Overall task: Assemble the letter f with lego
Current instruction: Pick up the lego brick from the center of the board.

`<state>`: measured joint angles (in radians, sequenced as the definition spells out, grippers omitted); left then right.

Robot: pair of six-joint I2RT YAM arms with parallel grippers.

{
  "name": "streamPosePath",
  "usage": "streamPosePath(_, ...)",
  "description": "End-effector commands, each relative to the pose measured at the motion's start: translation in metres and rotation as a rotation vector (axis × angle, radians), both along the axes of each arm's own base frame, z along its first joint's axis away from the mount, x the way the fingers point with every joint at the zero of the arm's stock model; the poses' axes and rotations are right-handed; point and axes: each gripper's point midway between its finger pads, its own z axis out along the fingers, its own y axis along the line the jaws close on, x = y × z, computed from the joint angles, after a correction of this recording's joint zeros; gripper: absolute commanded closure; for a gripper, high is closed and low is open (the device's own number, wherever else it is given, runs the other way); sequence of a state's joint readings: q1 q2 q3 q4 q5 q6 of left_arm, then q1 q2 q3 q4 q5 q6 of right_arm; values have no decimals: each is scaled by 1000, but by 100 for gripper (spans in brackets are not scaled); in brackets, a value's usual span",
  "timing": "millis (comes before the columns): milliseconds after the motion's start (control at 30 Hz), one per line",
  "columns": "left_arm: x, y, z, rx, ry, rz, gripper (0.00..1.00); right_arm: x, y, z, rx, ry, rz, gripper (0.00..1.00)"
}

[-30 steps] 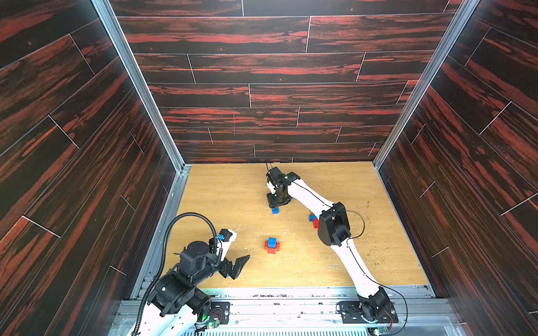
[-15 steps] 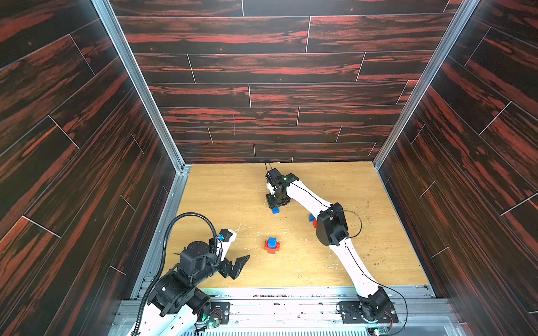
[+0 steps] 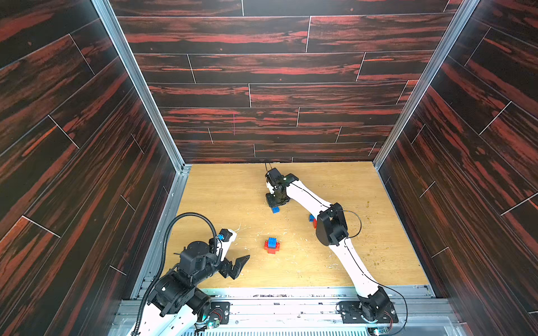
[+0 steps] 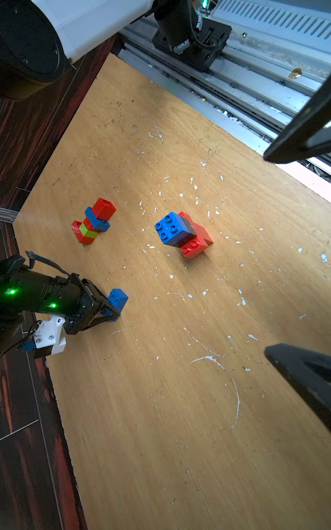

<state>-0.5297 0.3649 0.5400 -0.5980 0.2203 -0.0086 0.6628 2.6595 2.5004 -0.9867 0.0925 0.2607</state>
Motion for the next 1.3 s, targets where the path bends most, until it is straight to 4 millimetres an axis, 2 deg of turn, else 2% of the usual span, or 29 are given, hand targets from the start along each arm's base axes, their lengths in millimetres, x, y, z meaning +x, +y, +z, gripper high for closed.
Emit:
streamPosePath(0,-1,-1,-1,-2,-2,-7,0,-2,-1,2,-26,-13,25,73)
streamPosePath(133,0,-1,-1,-3,-1,-5,0,-5,-4,24,-22,-48,58,73)
streamPosePath(300,0,-1,-2,-2,2,-6,0,-17,-6,53,0,-66,143,76)
streamPosePath(567,0,-1,-1,-2,1,-5,0,-47,-3,107,88,-89,327,76)
streamPosePath(800,0,-1,-2,-2,2,-6,0,-85,0,145,182,-97,542,75)
streamPosePath(1100,0,-1,-1,-2,1,-6,0,-131,-18,173,214,-138,723,76)
streamPosePath(1267,0,-2,-2,-1,4,-7,0,-157,-28,177,176,-164,784,76)
